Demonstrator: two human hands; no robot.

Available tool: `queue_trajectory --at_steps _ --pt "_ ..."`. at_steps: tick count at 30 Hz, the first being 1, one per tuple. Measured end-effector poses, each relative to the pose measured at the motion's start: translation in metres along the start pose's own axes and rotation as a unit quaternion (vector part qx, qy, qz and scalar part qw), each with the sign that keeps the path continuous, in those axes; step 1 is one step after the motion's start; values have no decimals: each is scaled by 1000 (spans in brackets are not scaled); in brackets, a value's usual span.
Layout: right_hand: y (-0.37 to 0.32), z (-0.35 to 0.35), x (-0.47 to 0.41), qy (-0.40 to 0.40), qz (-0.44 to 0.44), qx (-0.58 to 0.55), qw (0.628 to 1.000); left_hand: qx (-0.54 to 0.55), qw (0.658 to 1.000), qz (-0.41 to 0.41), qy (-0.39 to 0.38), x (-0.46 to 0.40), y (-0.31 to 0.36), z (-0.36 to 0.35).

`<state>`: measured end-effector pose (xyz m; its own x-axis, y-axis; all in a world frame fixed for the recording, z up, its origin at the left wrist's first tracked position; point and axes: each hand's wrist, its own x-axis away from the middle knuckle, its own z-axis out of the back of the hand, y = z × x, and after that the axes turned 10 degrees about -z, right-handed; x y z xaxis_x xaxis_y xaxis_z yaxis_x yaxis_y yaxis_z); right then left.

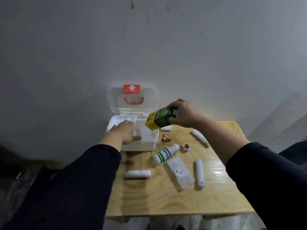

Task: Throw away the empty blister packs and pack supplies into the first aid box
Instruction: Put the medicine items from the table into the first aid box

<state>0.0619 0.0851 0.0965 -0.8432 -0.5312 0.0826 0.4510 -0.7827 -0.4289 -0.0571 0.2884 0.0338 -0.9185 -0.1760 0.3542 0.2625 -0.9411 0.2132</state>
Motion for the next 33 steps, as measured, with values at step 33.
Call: queue_trajectory --at_steps 33 --pt "-61 -125 -34 -38 -78 -13 996 -39 997 -5 69 5 -48 -61"
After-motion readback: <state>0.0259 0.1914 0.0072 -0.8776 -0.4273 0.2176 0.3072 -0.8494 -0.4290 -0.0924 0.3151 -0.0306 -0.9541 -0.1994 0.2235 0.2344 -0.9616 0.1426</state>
